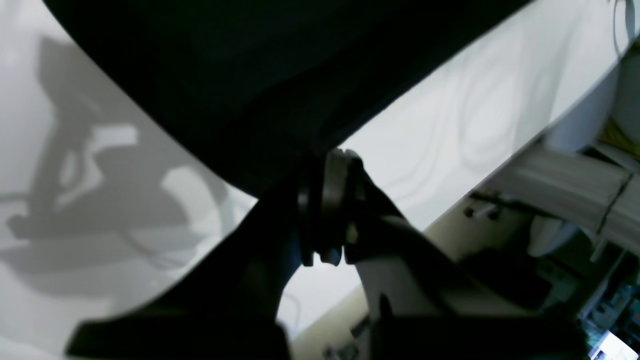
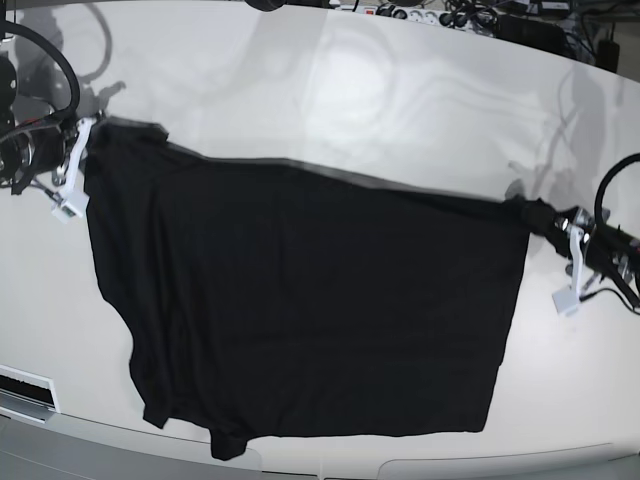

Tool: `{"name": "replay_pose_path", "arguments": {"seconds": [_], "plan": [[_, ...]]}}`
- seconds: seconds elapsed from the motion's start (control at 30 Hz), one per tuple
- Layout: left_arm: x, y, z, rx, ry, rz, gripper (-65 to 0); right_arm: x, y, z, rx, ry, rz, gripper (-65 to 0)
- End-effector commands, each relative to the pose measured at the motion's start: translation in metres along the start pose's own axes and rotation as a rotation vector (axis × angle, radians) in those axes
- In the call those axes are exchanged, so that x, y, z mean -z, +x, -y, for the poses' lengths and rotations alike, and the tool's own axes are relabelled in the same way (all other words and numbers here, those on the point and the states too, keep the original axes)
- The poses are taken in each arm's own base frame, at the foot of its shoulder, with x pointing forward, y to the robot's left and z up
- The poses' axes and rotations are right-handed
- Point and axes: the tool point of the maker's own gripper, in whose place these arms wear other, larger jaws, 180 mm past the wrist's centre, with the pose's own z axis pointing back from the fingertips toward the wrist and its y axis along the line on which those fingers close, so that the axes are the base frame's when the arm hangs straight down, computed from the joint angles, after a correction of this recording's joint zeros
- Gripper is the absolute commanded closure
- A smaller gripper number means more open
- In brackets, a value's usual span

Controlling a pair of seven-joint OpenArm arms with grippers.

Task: Layout the t-shirt on the table in an organized manner, then fold the t-shirt properly
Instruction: 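Lower the shirt onto the table while pulling the grippers apart, then drag the held shirt edge away from the robot with both grippers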

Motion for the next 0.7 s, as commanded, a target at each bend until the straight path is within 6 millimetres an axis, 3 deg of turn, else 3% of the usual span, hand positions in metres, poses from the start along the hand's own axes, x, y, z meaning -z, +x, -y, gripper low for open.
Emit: {"name": "replay_pose_path", "arguments": {"seconds": [0.0, 0.17, 0.4, 0.5, 0.6, 0.67], "plan": [[-0.016, 0.008, -0.005, 0.010, 0.023, 0.027, 0.0, -0.010, 0.006, 0.003, -0.014, -0.002, 0.023, 0.0], [-0.029, -0.007, -0.016, -0.012, 0.059, 0.005, 0.0, -0.013, 0.018, -0.018, -0.037, 0.105, 0.082, 0.0], [-0.067, -0.030, -0.040, -0.061, 0.142, -0.001, 0.0, -0.028, 0.039, -0.023, -0.118, 0.063, 0.132, 0.0], [-0.066, -0.032, -0.040, -0.064, 0.142, -0.004, 0.0, -0.033, 0.050, -0.023, -0.125, 0.057, 0.164, 0.0], [-0.060, -0.034, -0.040, -0.071, 0.134, 0.008, 0.0, -0.030, 0.047, -0.025, -0.107, 0.065, 0.156, 0.0], [-0.055, -0.035, -0.040, -0.076, 0.128, 0.032, 0.0, -0.025, 0.036, -0.028, -0.083, 0.072, 0.122, -12.2]]}}
